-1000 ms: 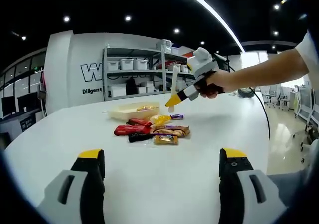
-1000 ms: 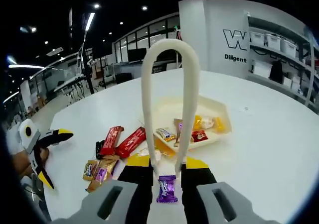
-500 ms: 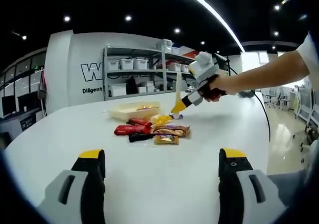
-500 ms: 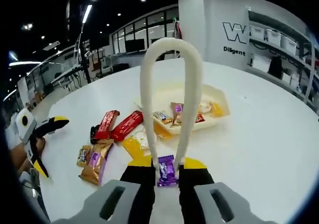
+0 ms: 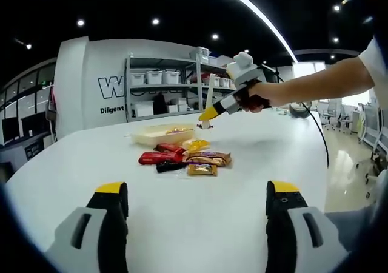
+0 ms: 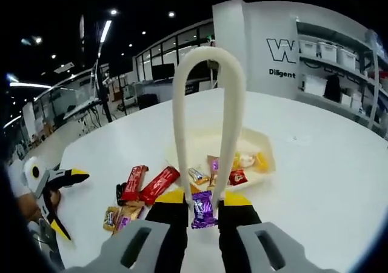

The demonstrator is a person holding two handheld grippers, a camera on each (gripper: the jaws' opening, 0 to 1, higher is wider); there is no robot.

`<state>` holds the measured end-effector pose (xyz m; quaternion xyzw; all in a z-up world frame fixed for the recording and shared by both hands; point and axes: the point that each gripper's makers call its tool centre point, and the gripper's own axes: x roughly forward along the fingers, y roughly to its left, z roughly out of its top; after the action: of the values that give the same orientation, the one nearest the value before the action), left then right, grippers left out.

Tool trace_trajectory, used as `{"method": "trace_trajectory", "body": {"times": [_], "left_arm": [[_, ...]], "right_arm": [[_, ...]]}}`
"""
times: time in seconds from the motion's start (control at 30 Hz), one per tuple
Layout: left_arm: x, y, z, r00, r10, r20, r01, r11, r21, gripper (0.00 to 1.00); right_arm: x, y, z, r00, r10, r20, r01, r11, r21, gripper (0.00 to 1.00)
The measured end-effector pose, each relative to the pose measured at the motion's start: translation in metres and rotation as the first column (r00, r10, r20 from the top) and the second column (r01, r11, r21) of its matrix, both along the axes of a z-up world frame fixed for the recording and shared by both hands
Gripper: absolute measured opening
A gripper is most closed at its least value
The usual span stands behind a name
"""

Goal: Place the target food into the container with the food tongs after gripping and lifting it, then release it inside without dropping or visibly crushing the food.

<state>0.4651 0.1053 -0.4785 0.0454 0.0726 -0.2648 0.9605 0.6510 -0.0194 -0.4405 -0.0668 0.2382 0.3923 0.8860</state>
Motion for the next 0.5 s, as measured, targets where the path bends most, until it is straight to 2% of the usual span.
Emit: {"method": "trace_trajectory", "body": {"times": [0.23,0.3,0.5], "left_arm": [[0.000,0.000,0.002,1.000,0.001,0.003,-0.001,1.000,-0.013,0.94],[0.000,0.001,0.003,1.000,0.006,0.007,-0.006,1.000,-0.019,0.94],[0.001,0.001,0.007,1.000,0.017,0.024,-0.016,0.999,-0.037,0.99]], "right_arm": [[0.013,0.014,0.005,1.000,0.000,0.019,0.000,1.000,0.002,0.12],[0.015,0.020,0.008,1.000,-0.011,0.003,0.011,0.999,0.048,0.12],[0.022,0.036,0.001,1.000,-0.002,0.002,0.002,0.999,0.053,0.12]]}}
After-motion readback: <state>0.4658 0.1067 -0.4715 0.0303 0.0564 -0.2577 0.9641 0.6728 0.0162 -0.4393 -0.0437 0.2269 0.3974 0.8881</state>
